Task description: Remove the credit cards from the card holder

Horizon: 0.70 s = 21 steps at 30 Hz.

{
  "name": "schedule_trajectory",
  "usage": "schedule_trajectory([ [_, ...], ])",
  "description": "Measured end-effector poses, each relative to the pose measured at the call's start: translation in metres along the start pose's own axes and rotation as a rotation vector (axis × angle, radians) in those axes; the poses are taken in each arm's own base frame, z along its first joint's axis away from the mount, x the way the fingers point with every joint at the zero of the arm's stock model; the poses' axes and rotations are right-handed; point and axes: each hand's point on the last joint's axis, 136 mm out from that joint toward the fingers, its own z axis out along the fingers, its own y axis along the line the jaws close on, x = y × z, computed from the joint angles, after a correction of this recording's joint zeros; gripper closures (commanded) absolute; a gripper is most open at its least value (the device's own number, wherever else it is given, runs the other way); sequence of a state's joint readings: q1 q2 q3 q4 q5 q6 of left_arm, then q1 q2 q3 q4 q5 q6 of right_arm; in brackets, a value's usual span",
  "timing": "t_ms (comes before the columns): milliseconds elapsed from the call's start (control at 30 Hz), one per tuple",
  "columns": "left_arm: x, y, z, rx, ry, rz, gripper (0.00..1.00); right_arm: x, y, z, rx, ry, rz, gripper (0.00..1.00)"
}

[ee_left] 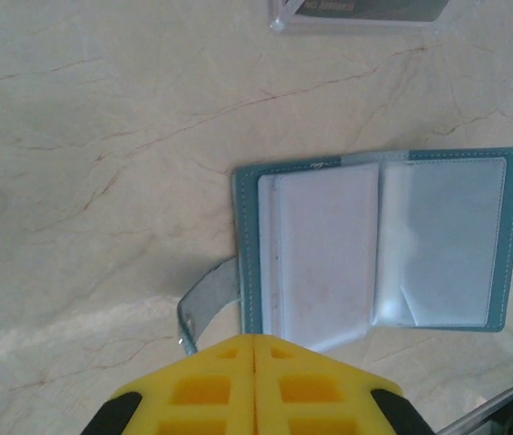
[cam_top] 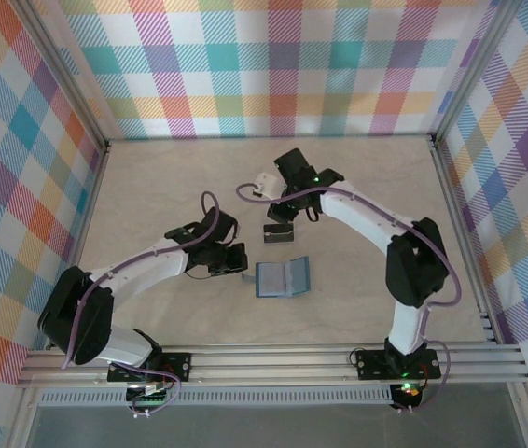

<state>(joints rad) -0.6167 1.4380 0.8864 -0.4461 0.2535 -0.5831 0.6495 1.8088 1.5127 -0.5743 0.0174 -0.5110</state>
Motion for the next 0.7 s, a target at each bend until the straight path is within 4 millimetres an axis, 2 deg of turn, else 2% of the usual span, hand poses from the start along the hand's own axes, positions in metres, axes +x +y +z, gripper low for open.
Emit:
schedule_trajectory([
  [133, -0.001, -0.007, 0.013, 0.006, 0.034, 0.005, 0.95, 0.014, 0.027, -0.013, -0.083, -0.058, 0.266, 0.59],
  [233, 0.000, -0.010, 0.024, 0.005, 0.053, 0.014, 0.97, 0.025, 0.046, -0.015, -0.153, -0.066, 0.452, 0.66],
  [467, 0.007, -0.005, 0.044, -0.031, 0.104, 0.012, 0.99, 0.058, 0.076, 0.001, -0.252, 0.022, 0.847, 0.76],
  [567, 0.011, -0.002, 0.048, -0.047, 0.115, 0.016, 1.00, 0.072, 0.089, 0.007, -0.285, 0.075, 0.983, 0.77],
  [700, 0.017, 0.000, 0.052, -0.061, 0.127, 0.024, 1.00, 0.071, 0.102, 0.008, -0.360, 0.104, 1.111, 0.79],
])
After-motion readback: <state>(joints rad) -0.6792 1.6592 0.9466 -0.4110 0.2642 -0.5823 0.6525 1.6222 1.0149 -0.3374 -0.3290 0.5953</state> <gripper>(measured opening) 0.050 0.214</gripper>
